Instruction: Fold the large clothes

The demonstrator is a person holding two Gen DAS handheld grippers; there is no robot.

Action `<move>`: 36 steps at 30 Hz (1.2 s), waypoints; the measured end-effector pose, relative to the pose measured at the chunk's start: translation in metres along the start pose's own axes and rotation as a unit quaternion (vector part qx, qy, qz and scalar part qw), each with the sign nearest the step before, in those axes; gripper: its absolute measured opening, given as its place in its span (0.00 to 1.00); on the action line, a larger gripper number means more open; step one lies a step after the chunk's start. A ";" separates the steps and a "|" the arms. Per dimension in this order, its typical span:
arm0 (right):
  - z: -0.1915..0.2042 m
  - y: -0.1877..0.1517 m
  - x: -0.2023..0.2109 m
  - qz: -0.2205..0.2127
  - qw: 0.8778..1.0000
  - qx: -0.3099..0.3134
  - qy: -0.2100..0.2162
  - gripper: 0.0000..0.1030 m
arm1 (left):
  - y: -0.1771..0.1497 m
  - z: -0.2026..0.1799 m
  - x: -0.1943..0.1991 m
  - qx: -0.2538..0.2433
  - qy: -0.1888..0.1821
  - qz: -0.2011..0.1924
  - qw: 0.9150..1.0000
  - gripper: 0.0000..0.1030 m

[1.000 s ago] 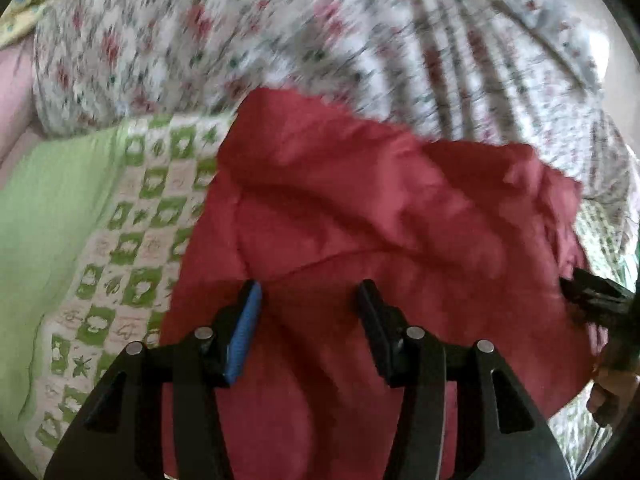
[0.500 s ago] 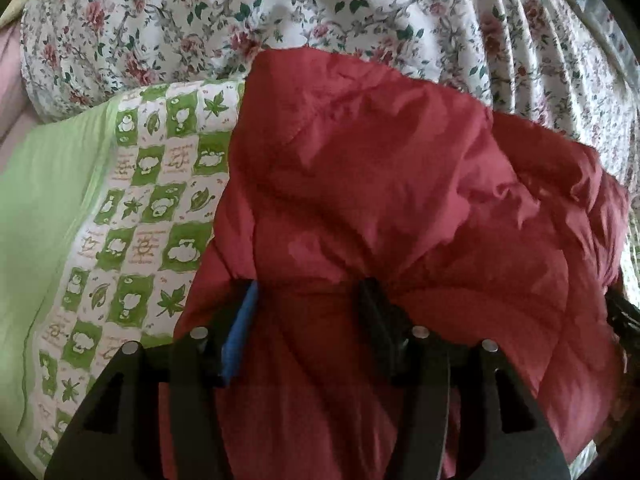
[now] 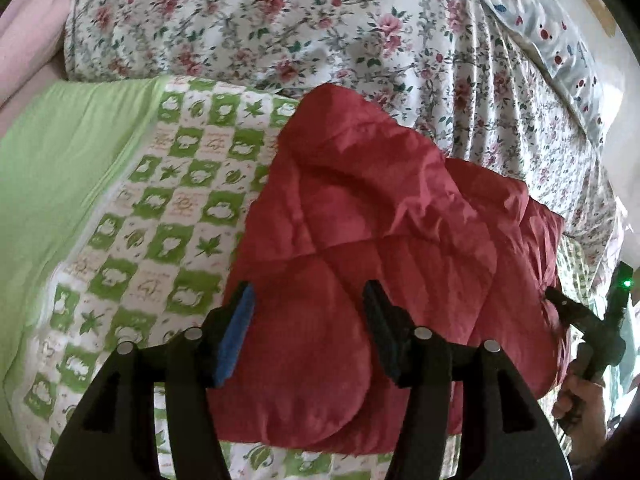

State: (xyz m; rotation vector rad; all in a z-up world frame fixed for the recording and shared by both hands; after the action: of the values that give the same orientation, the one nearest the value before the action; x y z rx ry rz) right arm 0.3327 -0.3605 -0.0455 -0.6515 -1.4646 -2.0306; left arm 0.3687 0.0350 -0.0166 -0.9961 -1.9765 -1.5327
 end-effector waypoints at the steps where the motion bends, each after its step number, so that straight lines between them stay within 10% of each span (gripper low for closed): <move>1: -0.001 -0.001 0.006 -0.002 1.000 -0.002 -0.001 0.83 | -0.001 0.004 -0.001 0.006 -0.002 0.004 1.000 0.54; 24: -0.069 -0.024 0.057 -0.006 0.999 -0.027 -0.042 0.84 | -0.008 0.026 -0.008 0.044 -0.034 0.027 0.998 0.67; 36: -0.094 -0.030 0.018 0.038 0.991 -0.119 0.037 0.89 | -0.003 0.045 -0.051 0.112 -0.099 0.079 0.986 0.82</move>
State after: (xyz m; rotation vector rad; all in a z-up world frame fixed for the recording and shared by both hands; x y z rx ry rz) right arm 0.2927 -0.4454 -0.0814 -0.7078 -1.1481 -2.1638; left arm 0.4031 0.0641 -0.0680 -1.2158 -2.0904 -1.1365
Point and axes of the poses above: each gripper's, at about its wrist camera, not at the fingertips, and x roughly against the way its jaws point, z to its left, y to its top, the point moved 3 cm from there along -x, roughly the way its jaws point, and after that the axes turned 2 degrees about x, right-handed, at the moved point
